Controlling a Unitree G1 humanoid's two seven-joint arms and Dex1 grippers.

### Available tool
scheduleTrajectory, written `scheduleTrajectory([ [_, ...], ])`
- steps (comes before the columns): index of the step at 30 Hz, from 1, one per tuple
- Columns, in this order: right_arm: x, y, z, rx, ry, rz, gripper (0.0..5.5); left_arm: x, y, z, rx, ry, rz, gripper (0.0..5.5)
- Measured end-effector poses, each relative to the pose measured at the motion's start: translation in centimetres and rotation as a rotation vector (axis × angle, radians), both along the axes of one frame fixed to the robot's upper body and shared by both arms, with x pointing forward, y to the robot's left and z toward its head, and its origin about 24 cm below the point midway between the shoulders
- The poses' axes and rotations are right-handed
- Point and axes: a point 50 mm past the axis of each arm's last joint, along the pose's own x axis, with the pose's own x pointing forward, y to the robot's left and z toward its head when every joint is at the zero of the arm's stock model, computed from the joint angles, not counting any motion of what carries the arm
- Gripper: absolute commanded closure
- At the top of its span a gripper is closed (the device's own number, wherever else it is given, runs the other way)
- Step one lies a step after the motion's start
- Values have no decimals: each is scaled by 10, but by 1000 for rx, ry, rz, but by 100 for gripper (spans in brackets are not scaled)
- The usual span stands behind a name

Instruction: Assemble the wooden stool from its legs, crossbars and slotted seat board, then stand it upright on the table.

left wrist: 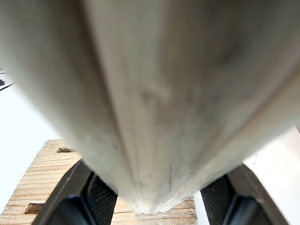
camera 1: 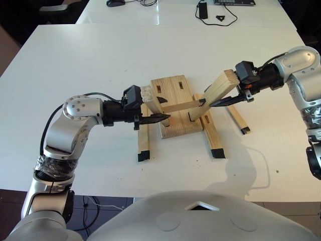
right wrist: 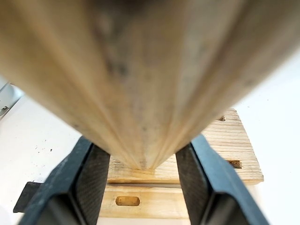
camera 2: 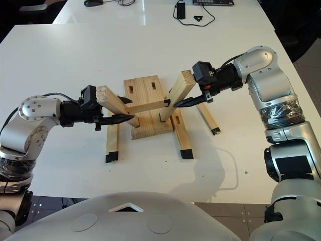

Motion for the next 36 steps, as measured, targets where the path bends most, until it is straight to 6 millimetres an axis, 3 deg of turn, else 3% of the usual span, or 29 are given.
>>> scheduleTrajectory([
  [8, 0, -2, -2, 5, 0, -26, 348, 7, -2, -5, -13, 15, 9, 314],
  [13, -3, 0, -2, 4, -23, -34, 348, 7, 3, -19, 137, 22, 31, 314],
  [20, -4, 0, 0, -7, -32, -42, 348, 8, 6, -22, 181, 20, 35, 314],
  [23, -4, 3, 0, -33, -51, -44, 287, 7, 11, -22, 216, -7, 37, 314],
  [26, -8, 7, -24, -96, 2, -53, 236, -1, 20, -30, 262, 5, 14, 314],
  [28, -9, 8, -24, -98, 3, -50, 211, -7, 27, -37, 300, 22, 16, 314],
  [36, -7, 3, -19, -111, -28, -64, 211, -15, 46, -47, 316, 36, 82, 314],
])
